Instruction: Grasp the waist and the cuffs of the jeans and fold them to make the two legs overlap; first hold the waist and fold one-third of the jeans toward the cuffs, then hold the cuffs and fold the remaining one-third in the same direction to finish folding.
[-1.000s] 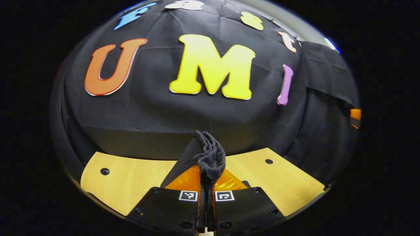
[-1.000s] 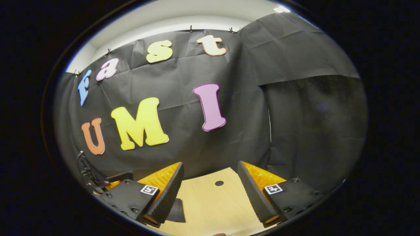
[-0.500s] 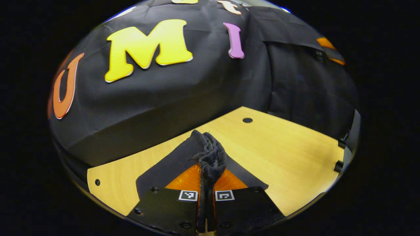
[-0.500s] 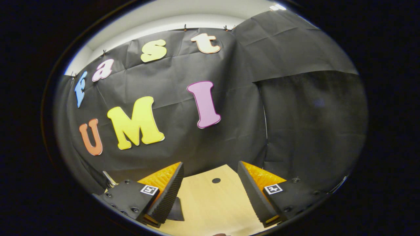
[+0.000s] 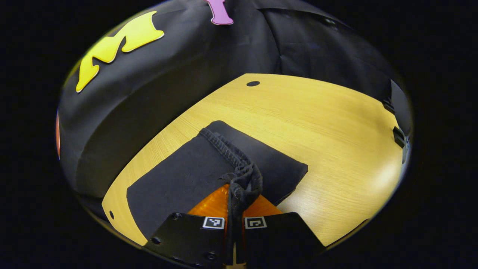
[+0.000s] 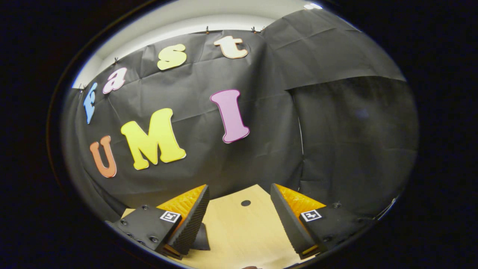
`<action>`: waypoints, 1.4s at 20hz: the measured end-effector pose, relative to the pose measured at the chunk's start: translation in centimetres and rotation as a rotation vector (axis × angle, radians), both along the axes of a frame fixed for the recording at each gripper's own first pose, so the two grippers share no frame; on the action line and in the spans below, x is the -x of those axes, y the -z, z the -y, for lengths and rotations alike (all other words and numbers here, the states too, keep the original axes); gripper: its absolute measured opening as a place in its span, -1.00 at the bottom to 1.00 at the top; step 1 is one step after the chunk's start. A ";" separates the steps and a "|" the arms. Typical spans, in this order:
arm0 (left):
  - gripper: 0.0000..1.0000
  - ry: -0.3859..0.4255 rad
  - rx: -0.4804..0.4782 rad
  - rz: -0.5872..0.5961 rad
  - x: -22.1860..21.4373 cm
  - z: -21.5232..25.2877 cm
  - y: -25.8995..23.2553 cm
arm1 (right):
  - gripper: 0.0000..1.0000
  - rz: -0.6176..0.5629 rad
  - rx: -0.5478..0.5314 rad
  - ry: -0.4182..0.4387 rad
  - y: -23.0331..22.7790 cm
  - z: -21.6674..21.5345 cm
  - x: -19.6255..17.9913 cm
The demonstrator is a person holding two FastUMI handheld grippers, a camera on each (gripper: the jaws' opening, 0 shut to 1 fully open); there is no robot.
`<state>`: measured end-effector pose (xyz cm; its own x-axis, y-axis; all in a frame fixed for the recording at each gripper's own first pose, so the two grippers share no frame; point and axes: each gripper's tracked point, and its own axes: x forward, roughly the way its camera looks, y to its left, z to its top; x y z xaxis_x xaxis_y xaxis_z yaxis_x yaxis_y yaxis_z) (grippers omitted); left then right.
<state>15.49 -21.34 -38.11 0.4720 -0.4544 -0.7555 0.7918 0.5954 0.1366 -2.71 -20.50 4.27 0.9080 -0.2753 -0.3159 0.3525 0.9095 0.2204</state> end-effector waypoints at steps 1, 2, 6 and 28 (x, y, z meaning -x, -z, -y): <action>-0.88 -0.001 -0.004 -0.002 -0.1 0.0 0.7 | 1.00 -0.003 -0.003 -0.001 0.2 -0.1 0.0; -0.88 0.003 -0.006 -0.001 0.0 0.0 0.6 | 1.00 -0.004 -0.015 -0.002 0.4 -0.3 0.1; -0.85 0.043 0.006 -0.019 1.0 0.4 0.3 | 0.96 -0.037 -0.032 -0.042 1.9 -2.3 -0.2; 0.98 -0.732 0.561 0.598 -3.3 -18.8 -39.1 | 0.97 0.038 0.043 -0.427 5.5 -25.1 -11.7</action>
<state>18.82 -2.59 0.95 0.9885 -0.1226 -0.0883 0.1180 0.9914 -0.0565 8.98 4.61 -1.28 0.9541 0.1158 -0.2761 -0.0655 0.9806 0.1849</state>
